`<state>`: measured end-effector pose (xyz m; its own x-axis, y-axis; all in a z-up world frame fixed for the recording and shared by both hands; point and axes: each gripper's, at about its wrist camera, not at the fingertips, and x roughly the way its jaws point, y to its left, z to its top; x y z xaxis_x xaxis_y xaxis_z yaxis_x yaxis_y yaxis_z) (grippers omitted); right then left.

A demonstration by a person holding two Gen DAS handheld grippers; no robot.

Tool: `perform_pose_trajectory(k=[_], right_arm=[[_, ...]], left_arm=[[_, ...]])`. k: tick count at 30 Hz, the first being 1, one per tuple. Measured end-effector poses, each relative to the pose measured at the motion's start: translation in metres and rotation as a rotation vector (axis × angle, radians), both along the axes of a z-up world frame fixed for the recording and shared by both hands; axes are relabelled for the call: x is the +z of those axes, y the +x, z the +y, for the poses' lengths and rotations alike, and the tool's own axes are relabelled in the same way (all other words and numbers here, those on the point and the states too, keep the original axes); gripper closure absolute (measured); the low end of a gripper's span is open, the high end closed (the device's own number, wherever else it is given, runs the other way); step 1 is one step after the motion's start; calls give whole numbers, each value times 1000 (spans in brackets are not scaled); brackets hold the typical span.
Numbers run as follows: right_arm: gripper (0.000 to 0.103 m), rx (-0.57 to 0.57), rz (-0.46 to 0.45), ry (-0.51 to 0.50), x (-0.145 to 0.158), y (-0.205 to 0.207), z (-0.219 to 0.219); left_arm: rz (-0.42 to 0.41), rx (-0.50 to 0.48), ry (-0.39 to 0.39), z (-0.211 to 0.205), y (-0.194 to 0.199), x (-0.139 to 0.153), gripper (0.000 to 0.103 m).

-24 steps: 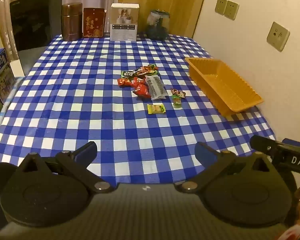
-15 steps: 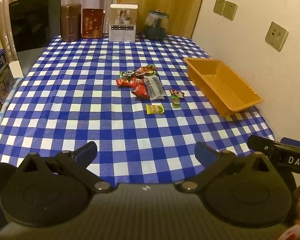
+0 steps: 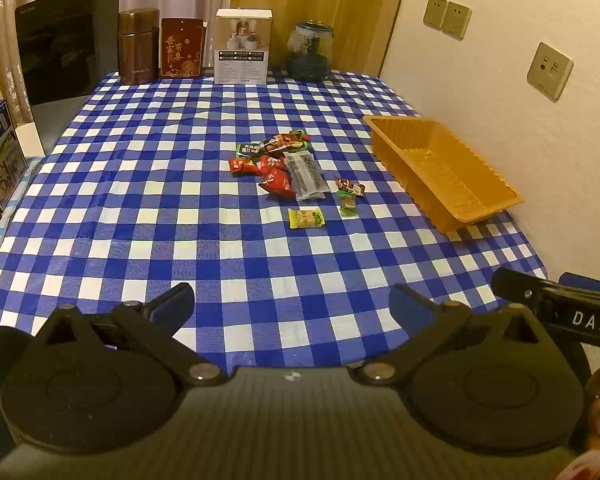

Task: Organize snacks

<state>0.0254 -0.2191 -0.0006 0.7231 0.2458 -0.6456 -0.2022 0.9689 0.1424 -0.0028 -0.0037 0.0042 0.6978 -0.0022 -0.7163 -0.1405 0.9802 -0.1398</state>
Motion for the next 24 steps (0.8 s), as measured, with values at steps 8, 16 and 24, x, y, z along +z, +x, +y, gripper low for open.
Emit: perform_pose_trajectory(k=[8, 16, 24], right_arm=[[0, 0, -4, -4, -1, -2, 1], [0, -1, -4, -4, -1, -2, 2], [0, -2, -5, -6, -1, -2, 2]], left_arm=[[1, 0, -1, 1, 0, -1, 0], [-1, 0, -1, -1, 0, -1, 0], [-3, -2, -2, 1, 0, 0, 0]])
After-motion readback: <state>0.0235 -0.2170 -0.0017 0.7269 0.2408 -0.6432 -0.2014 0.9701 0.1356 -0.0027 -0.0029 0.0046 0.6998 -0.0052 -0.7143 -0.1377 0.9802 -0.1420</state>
